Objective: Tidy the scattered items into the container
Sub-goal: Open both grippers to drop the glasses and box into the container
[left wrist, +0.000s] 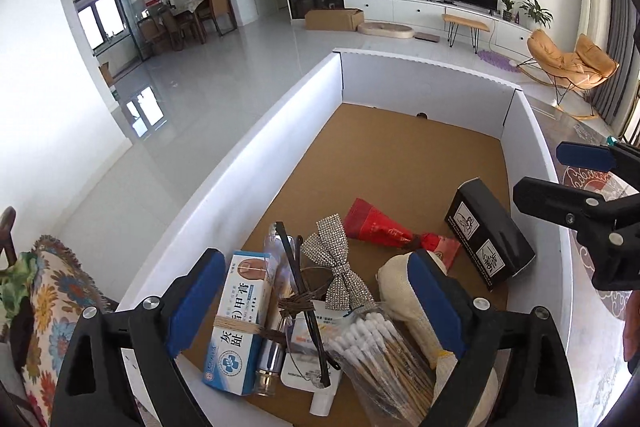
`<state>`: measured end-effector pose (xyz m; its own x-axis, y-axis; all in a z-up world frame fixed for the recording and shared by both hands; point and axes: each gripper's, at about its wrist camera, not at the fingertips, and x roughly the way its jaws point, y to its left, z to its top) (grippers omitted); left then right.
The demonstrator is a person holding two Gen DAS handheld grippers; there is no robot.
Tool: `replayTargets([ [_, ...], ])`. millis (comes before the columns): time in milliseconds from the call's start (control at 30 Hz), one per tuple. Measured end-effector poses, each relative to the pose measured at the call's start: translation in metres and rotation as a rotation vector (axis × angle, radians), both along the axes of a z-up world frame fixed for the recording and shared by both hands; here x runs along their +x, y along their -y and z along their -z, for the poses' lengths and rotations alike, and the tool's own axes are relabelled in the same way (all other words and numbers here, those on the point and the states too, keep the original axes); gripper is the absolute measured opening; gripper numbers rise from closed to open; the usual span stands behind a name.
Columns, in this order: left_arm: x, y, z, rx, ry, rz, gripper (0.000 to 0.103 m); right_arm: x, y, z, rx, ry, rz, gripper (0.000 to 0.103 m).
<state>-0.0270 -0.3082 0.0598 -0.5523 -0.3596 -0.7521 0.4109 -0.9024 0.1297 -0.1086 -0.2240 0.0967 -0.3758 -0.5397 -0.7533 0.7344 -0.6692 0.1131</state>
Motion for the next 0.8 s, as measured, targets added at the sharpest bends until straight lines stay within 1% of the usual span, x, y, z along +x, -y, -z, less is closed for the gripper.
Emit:
replayTargets([
  [133, 0.006, -0.009, -0.012, -0.034, -0.03, -0.009, 0.093, 0.01, -0.013, -0.004, -0.009, -0.01, 0.001, 0.095],
  [300, 0.013, -0.022, -0.027, -0.078, -0.068, -0.019, 0.096, 0.021, -0.022, -0.002, 0.007, -0.017, -0.006, 0.096],
  [367, 0.018, -0.028, -0.033, -0.095, -0.09, -0.024, 0.101, 0.023, -0.026, -0.002, 0.015, -0.022, -0.01, 0.096],
  [400, 0.02, -0.03, -0.036, -0.1, -0.101, -0.032, 0.103, 0.024, -0.028, -0.002, 0.018, -0.025, -0.01, 0.096],
  [500, 0.025, -0.038, -0.043, -0.125, -0.123, -0.07, 0.103, 0.024, -0.034, -0.001, 0.018, -0.025, -0.007, 0.096],
  [667, 0.031, -0.053, -0.049, -0.208, -0.136, -0.126, 0.103, 0.025, -0.039, -0.002, 0.01, -0.019, -0.002, 0.096],
  [733, 0.033, -0.054, -0.05, -0.194, -0.144, -0.138, 0.103, 0.025, -0.04, -0.002, 0.006, -0.018, -0.003, 0.096],
  [800, 0.035, -0.051, -0.049, -0.13, -0.151, -0.14, 0.103, 0.025, -0.04, -0.002, 0.003, -0.015, -0.004, 0.096],
])
